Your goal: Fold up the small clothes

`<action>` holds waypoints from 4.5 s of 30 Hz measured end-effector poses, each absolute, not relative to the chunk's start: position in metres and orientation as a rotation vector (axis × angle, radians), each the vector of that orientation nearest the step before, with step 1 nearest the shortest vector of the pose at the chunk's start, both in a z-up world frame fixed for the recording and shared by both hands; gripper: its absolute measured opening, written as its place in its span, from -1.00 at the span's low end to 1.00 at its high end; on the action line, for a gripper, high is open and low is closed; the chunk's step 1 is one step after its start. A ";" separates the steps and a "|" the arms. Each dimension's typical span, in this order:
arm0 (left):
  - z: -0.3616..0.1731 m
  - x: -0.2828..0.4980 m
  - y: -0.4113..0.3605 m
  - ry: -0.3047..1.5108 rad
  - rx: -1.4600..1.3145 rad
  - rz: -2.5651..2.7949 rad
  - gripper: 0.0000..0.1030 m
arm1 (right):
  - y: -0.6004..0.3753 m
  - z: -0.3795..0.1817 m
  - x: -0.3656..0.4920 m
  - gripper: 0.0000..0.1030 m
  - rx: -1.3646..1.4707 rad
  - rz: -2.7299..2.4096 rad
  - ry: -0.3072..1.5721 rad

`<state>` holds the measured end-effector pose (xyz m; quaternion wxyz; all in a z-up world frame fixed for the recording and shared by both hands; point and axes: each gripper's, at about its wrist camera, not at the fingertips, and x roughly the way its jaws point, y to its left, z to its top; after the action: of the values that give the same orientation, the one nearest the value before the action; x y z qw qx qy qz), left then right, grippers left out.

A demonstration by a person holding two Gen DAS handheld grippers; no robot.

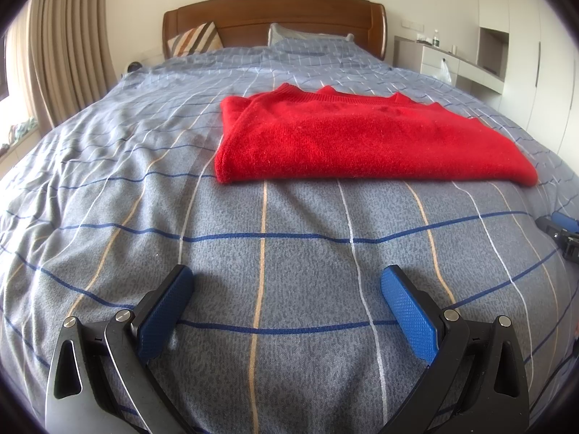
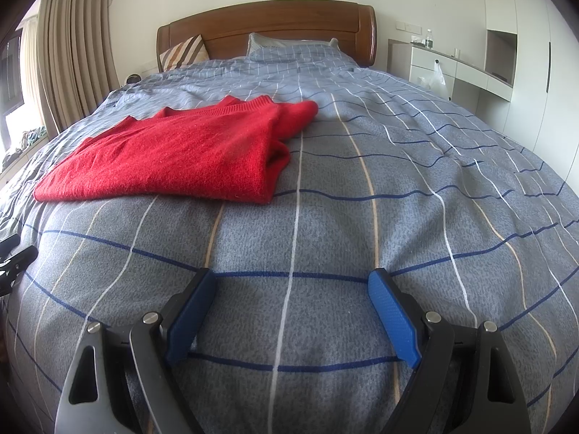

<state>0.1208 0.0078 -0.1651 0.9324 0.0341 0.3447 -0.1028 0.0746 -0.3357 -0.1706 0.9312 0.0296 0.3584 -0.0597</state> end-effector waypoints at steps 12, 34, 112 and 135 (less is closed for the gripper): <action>-0.165 0.121 0.008 0.707 0.072 -0.208 0.99 | -0.337 -0.171 0.074 0.65 0.061 -0.124 0.736; -0.164 0.133 0.011 0.752 0.096 -0.204 0.99 | -0.338 -0.172 0.074 0.68 0.072 -0.141 0.725; -0.135 0.125 0.084 0.652 -0.137 -0.115 0.99 | -0.402 -0.140 0.246 0.59 0.639 -0.031 1.042; -0.131 0.139 0.169 0.659 -0.299 0.132 0.99 | -0.107 -0.074 0.367 -0.82 0.322 0.319 1.125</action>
<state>0.1388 0.1691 -0.1311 0.9332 -0.1463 0.3220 0.0643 0.3667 -0.1067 -0.0743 0.8218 0.1513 0.5285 0.1497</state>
